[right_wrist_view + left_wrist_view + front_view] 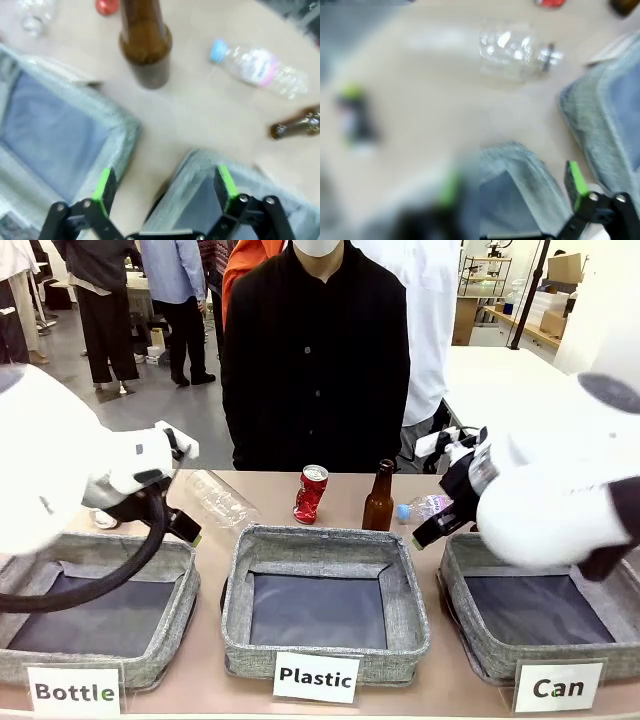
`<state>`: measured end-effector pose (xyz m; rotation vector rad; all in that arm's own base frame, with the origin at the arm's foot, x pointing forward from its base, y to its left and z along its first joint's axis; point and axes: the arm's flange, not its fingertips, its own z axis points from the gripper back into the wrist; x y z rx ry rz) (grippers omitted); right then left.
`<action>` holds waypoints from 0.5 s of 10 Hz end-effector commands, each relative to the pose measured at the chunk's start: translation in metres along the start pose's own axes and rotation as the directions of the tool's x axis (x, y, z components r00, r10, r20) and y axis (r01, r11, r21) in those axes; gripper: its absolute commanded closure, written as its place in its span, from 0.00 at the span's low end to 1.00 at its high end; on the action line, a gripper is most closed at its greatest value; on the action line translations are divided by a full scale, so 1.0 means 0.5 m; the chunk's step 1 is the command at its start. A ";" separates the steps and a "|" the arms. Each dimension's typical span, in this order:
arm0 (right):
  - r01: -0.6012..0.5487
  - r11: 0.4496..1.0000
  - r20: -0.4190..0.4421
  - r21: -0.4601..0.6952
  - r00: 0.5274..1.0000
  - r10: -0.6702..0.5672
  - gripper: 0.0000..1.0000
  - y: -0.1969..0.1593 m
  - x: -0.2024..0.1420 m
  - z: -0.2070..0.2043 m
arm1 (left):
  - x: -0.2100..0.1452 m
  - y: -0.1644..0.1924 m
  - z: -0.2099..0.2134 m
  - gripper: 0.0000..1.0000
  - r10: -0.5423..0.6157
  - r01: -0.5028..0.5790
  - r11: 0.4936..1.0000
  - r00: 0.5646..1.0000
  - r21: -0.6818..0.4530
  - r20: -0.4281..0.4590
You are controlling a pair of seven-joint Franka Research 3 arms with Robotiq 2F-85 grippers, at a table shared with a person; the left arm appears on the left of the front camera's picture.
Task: Sort the can waste into the basket.
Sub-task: Pick up the can waste from the table and place it in the right Fabric basket.
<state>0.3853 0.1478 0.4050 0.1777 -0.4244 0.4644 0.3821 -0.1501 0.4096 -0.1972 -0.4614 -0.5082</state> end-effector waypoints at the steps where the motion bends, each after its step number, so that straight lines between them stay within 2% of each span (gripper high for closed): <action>1: 0.169 0.942 0.071 0.291 0.978 -0.198 0.00 -0.080 -0.032 0.190 | -0.021 0.059 0.169 0.00 0.107 -0.105 0.969 0.994 -0.222 -0.005; 2: 0.210 0.897 0.120 0.389 0.954 -0.276 0.00 -0.125 -0.073 0.241 | -0.050 0.101 0.218 0.00 0.173 -0.161 0.941 0.985 -0.297 0.014; 3: 0.244 0.827 0.146 0.506 0.921 -0.361 0.00 -0.182 -0.119 0.268 | -0.095 0.162 0.263 0.00 0.227 -0.185 0.887 0.973 -0.423 0.052; 4: 0.319 0.751 0.168 0.578 0.854 -0.492 0.00 -0.248 -0.174 0.268 | -0.153 0.243 0.279 0.00 0.341 -0.239 0.804 0.935 -0.545 0.092; 5: 0.398 0.645 0.173 0.653 0.750 -0.638 0.00 -0.312 -0.245 0.250 | -0.232 0.330 0.288 0.00 0.525 -0.351 0.703 0.843 -0.618 0.117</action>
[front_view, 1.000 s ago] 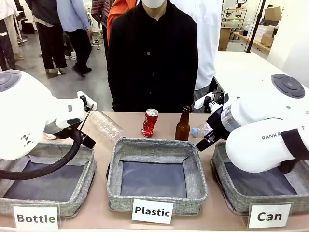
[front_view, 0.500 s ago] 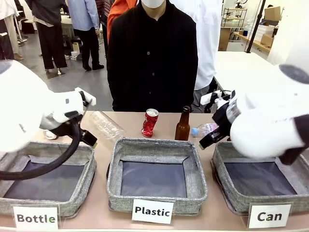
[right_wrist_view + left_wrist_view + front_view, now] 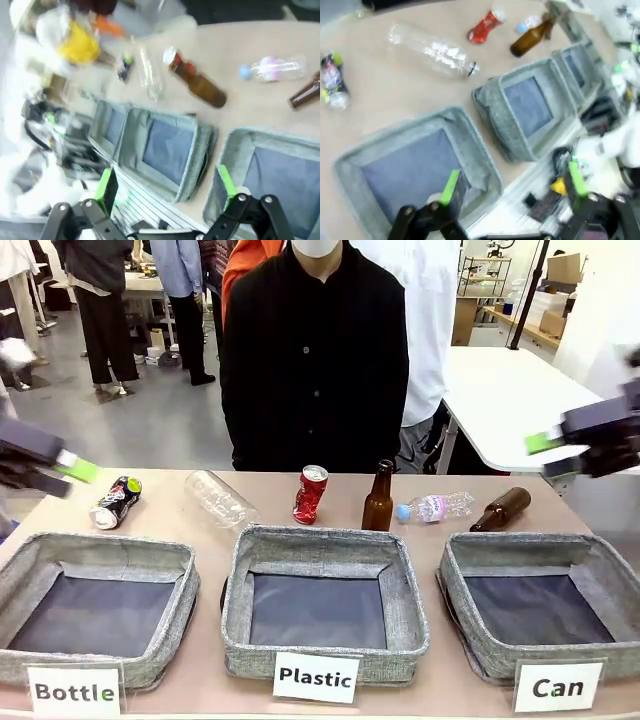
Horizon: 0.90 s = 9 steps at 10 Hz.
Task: Sort the can waste into the basket.
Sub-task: Pick up the can waste from the table and place it in the right Fabric basket.
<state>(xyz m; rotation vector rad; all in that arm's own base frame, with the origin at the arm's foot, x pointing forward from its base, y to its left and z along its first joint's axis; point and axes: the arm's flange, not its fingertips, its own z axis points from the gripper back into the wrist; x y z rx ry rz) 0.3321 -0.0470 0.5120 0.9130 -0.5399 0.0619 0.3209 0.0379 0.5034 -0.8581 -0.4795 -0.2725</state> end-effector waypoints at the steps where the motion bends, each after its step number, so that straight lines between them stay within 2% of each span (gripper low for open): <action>1: 0.174 0.978 0.174 0.113 0.966 -0.192 0.00 -0.161 -0.109 0.016 | -0.073 0.172 0.089 0.00 0.273 -0.244 0.958 0.937 -0.151 0.218; 2: 0.223 0.968 0.241 0.117 0.939 -0.245 0.00 -0.198 -0.136 0.035 | -0.105 0.240 0.120 0.00 0.472 -0.439 0.882 0.812 -0.172 0.343; 3: 0.234 0.965 0.294 0.118 0.920 -0.259 0.00 -0.216 -0.155 0.055 | -0.141 0.249 0.128 0.00 0.494 -0.445 0.869 0.768 -0.216 0.407; 4: 0.244 0.968 0.336 0.061 0.908 -0.251 0.00 -0.216 -0.164 0.065 | -0.139 0.224 0.117 0.00 0.472 -0.455 0.877 0.762 -0.153 0.442; 5: 0.270 0.958 0.249 0.100 0.925 -0.286 0.00 -0.233 -0.033 0.130 | -0.139 0.258 0.189 0.00 0.423 -0.398 0.906 0.856 -0.144 0.298; 9: 0.270 0.958 0.249 0.100 0.925 -0.286 0.00 -0.233 -0.033 0.130 | -0.139 0.258 0.189 0.00 0.423 -0.398 0.906 0.856 -0.144 0.298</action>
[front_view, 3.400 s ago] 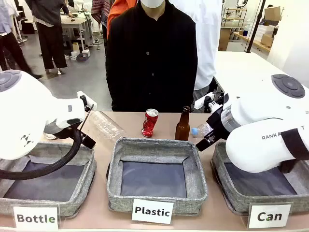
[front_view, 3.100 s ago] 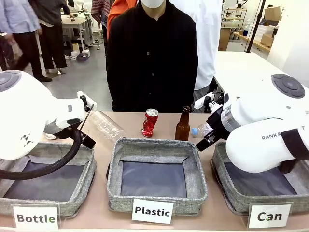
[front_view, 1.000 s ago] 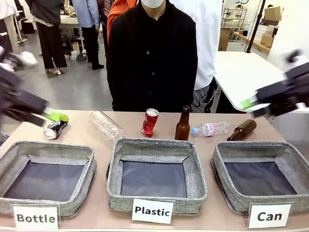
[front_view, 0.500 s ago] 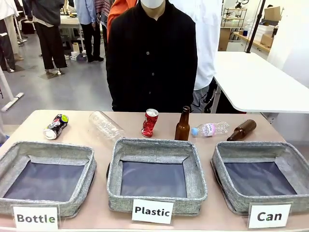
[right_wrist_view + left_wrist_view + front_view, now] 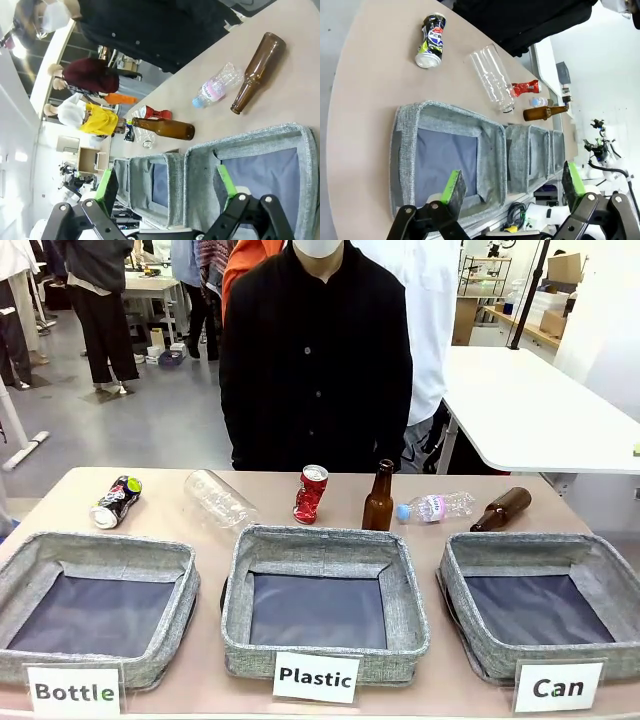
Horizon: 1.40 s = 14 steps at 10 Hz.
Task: Sort the can waste into the basket.
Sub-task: Pick up the can waste from the table and place it in the right Fabric basket.
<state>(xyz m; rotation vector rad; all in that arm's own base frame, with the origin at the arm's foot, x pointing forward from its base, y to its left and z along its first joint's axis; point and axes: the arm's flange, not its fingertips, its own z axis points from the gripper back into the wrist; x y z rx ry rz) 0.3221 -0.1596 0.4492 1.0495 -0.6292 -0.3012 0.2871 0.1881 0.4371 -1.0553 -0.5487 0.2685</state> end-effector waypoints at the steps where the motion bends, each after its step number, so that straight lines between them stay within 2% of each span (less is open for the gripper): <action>1: -0.002 1.000 0.018 0.014 1.000 0.002 0.00 -0.004 0.008 0.009 | 0.006 0.009 0.010 0.00 -0.022 0.022 1.000 1.000 -0.018 0.017; 3: -0.002 1.000 0.018 0.014 1.000 0.002 0.00 -0.004 0.008 0.009 | -0.002 0.001 0.004 0.00 -0.003 0.003 1.000 1.000 0.002 0.000; 4: -0.002 1.000 0.018 0.014 1.000 0.002 0.00 -0.004 0.008 0.009 | 0.001 -0.067 -0.070 0.00 -0.145 0.150 0.988 0.980 0.030 -0.133; 5: -0.002 1.000 0.018 0.014 1.000 0.002 0.00 -0.004 0.008 0.009 | -0.003 -0.140 -0.151 0.00 -0.262 0.278 0.960 0.932 0.033 -0.251; 7: -0.002 1.000 0.018 0.014 1.000 0.002 0.00 -0.004 0.008 0.009 | -0.038 -0.266 -0.354 0.00 -0.432 0.504 0.863 0.776 0.039 -0.460; 8: -0.002 1.000 0.018 0.014 1.000 0.002 0.00 -0.004 0.008 0.009 | -0.068 -0.310 -0.457 0.00 -0.503 0.605 0.793 0.712 0.066 -0.491; 9: -0.002 1.000 0.018 0.014 1.000 0.002 0.00 -0.004 0.008 0.009 | -0.092 -0.327 -0.519 0.00 -0.547 0.641 0.767 0.669 0.020 -0.503; 10: -0.002 1.000 0.018 0.014 1.000 0.002 0.00 -0.004 0.008 0.009 | -0.101 -0.329 -0.547 0.00 -0.565 0.650 0.758 0.692 0.048 -0.450; 11: -0.002 1.000 0.018 0.014 1.000 0.002 0.00 -0.004 0.008 0.009 | -0.080 -0.323 -0.505 0.00 -0.408 0.559 0.776 0.798 0.291 -0.443; 12: -0.002 1.000 0.018 0.014 1.000 0.002 0.00 -0.004 0.008 0.009 | -0.151 -0.379 -0.544 0.00 -0.545 0.651 0.759 0.654 0.024 -0.524; 13: -0.002 1.000 0.018 0.014 1.000 0.002 0.00 -0.004 0.008 0.009 | -0.151 -0.379 -0.544 0.00 -0.545 0.651 0.759 0.654 0.024 -0.524; 14: -0.002 1.000 0.018 0.014 1.000 0.002 0.00 -0.004 0.008 0.009 | -0.123 -0.356 -0.556 0.00 -0.519 0.649 0.752 0.694 0.120 -0.499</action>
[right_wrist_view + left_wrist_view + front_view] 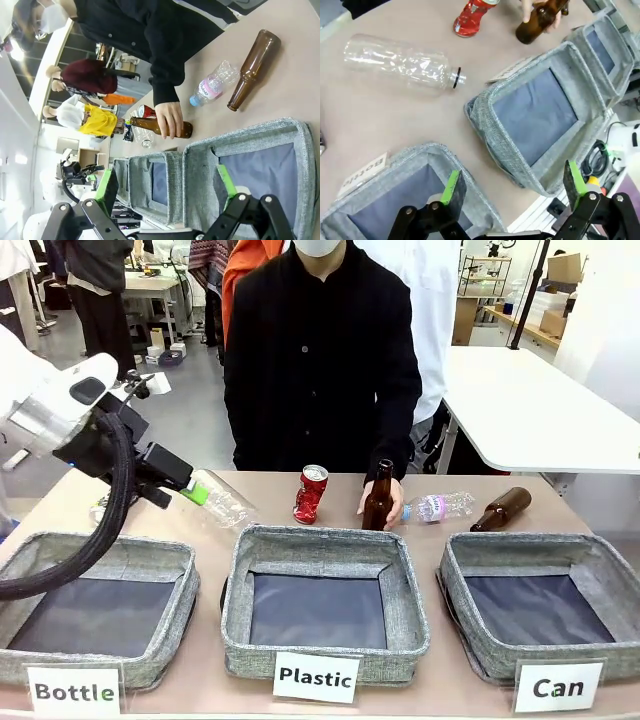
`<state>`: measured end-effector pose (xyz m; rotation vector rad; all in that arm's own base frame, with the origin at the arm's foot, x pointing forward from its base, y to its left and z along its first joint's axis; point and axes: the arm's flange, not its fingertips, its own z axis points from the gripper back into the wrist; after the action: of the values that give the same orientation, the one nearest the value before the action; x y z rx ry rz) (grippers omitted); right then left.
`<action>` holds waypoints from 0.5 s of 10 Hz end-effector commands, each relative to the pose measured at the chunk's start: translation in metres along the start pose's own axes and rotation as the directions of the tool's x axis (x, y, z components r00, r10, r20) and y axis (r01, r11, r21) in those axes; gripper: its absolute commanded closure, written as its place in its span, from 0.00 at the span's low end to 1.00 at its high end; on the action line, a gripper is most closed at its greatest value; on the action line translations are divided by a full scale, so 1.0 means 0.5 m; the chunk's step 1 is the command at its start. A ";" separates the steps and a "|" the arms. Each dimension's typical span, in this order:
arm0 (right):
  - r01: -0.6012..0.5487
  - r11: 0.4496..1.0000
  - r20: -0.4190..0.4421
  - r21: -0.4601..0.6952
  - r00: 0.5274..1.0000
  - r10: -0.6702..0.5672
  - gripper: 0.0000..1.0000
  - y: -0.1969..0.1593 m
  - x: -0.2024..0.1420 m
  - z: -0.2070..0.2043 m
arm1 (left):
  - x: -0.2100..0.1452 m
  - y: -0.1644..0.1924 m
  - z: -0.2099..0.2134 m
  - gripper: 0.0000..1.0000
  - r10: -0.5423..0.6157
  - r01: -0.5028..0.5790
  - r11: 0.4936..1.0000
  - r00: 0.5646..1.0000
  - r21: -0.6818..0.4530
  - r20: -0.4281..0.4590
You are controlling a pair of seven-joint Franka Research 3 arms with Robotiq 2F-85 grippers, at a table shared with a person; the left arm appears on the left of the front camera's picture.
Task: Sort the can waste into the basket.
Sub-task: Pick up the can waste from the table and place it in the right Fabric basket.
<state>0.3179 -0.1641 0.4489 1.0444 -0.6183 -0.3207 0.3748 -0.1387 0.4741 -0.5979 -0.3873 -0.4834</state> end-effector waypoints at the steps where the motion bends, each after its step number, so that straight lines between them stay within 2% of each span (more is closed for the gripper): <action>1: -0.021 0.999 0.017 0.026 1.000 0.020 0.00 0.000 0.011 -0.002 | 0.063 0.053 -0.031 0.00 0.079 -0.078 0.995 0.997 0.060 -0.007; 2: -0.021 0.999 0.017 0.026 1.000 0.020 0.00 0.000 0.011 -0.002 | 0.128 0.080 -0.063 0.00 0.073 -0.073 0.997 0.996 0.010 0.050; 3: -0.021 0.999 0.017 0.026 1.000 0.020 0.00 0.000 0.011 -0.002 | 0.180 0.103 -0.097 0.00 0.048 -0.046 0.998 0.998 -0.031 0.046; 5: -0.021 0.999 0.017 0.026 1.000 0.020 0.00 0.000 0.011 -0.002 | 0.244 0.166 -0.067 0.00 0.115 -0.115 0.992 0.993 -0.062 -0.002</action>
<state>0.3183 -0.1645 0.4495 1.0437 -0.6188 -0.3209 0.5085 -0.1506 0.4544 -0.6251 -0.3748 -0.3852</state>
